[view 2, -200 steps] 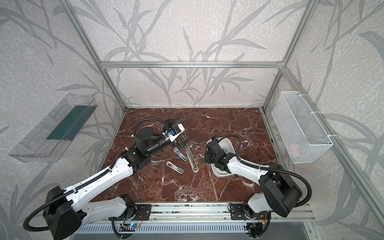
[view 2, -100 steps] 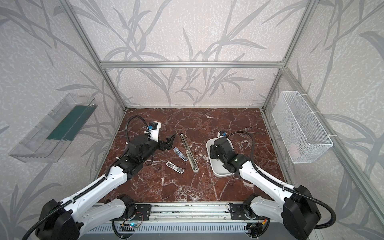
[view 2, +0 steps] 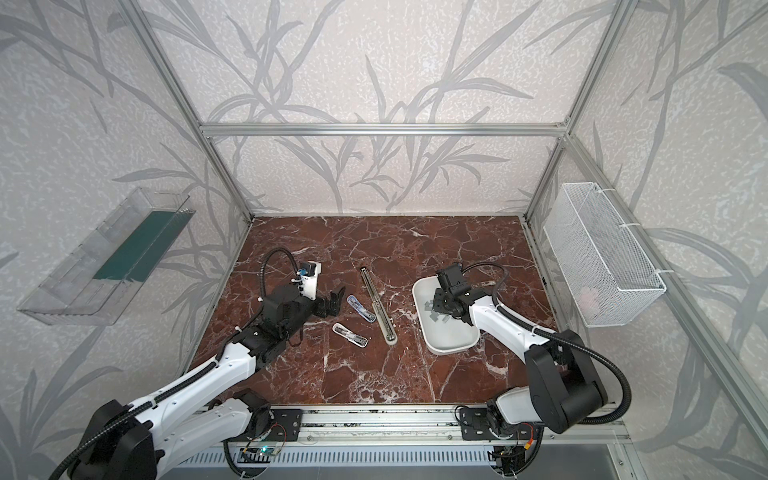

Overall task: Load the staples into the stapler
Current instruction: 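Lower the right gripper into the white tray and grasp a grey staple strip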

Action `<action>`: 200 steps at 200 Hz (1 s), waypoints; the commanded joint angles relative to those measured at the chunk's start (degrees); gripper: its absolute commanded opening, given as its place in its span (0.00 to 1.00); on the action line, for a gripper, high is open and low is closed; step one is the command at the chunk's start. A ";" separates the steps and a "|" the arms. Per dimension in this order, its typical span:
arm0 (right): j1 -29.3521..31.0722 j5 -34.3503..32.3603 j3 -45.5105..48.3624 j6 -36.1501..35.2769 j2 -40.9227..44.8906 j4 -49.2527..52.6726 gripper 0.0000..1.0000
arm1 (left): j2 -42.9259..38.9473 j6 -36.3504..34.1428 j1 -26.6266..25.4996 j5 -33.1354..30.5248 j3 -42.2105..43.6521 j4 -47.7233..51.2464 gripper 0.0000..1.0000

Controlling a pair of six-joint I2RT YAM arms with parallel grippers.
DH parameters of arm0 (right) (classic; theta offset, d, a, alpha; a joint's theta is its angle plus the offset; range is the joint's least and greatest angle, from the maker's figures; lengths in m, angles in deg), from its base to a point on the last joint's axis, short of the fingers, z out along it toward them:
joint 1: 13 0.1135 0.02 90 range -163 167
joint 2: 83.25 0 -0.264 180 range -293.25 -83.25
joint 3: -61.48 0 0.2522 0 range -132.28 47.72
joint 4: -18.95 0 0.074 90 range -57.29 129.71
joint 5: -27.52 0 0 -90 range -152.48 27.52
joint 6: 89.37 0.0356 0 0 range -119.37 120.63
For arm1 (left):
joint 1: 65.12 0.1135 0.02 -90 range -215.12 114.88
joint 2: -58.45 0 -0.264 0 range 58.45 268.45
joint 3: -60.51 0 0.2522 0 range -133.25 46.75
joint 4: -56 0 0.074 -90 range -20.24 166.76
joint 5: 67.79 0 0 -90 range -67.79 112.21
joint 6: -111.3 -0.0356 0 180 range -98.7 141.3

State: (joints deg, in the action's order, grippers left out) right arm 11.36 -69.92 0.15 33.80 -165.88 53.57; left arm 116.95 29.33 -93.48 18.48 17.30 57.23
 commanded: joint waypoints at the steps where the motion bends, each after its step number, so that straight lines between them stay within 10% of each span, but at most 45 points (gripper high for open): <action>1: -0.20 2.48 -2.53 -1.21 -0.93 3.19 0.40 | 1.97 -3.81 0.33 -5.11 -4.47 1.24 0.97; 200: -5.11 -1.08 -3.55 0.85 -10.99 7.67 0.29 | 7.79 -8.74 0.73 -6.70 -8.08 1.37 0.96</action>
State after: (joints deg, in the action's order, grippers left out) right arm 6.48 -70.18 -2.06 34.26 -175.89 60.37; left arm 126.27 19.94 -93.07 12.39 9.19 59.04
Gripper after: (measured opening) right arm 0.286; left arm 0.959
